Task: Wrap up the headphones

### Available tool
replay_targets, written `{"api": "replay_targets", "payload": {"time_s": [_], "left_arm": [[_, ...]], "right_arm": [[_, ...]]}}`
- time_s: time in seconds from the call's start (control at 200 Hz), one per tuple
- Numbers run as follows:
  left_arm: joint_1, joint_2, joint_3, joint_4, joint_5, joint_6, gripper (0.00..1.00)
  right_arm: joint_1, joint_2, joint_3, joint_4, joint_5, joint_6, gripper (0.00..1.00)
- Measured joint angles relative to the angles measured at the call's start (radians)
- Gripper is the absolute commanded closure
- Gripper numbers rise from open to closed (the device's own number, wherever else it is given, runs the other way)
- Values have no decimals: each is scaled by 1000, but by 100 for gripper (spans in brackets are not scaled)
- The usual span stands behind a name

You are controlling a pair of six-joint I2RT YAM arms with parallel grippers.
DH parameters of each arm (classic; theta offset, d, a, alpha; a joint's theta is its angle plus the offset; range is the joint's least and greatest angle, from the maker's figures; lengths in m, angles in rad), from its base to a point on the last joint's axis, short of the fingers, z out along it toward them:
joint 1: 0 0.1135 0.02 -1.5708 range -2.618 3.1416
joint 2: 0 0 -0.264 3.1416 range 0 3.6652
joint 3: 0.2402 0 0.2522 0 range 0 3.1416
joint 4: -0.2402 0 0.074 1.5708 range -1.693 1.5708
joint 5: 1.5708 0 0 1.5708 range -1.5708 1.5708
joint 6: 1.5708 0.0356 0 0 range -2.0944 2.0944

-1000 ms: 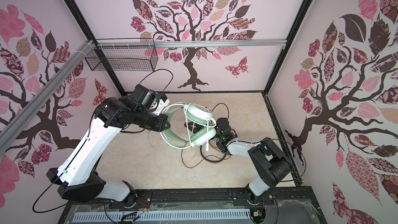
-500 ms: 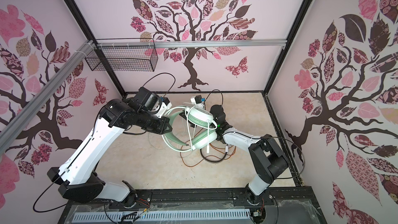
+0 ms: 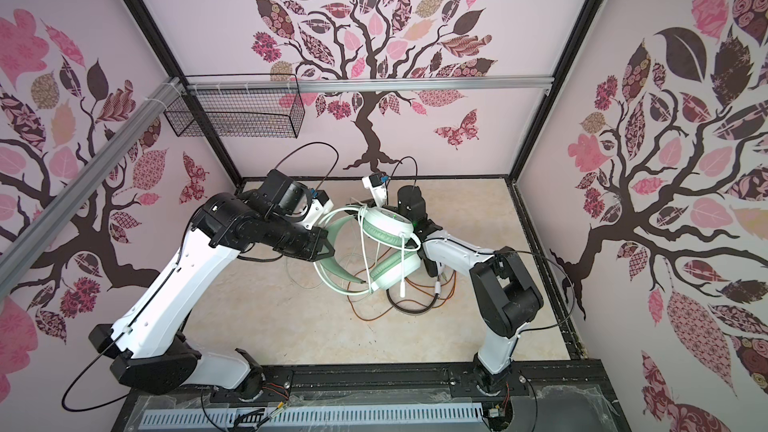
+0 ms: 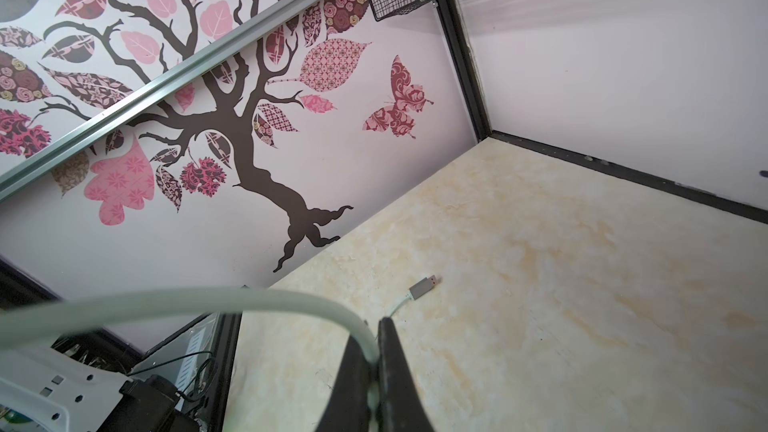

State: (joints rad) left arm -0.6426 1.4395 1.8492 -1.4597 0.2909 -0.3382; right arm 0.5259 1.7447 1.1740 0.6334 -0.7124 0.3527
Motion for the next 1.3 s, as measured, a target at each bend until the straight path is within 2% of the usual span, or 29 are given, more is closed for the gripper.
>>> {"api": "replay_targets", "payload": {"time_s": [0.4, 0.655, 0.945, 1.135, 1.3], "left_arm": [[1, -1, -19, 8, 35, 1, 100], [1, -1, -37, 11, 35, -1, 100], [-10, -3, -57, 16, 32, -1, 100], [-17, -3, -61, 17, 31, -1, 100], [-29, -3, -68, 23, 27, -2, 100]], "right_arm": [[-29, 48, 219, -204, -21, -92, 100], [-37, 92, 317, -268, -11, -86, 100], [-61, 148, 519, -365, 17, -80, 100], [-61, 161, 582, -409, 43, -80, 100], [-63, 229, 705, -497, 69, -81, 100]]}}
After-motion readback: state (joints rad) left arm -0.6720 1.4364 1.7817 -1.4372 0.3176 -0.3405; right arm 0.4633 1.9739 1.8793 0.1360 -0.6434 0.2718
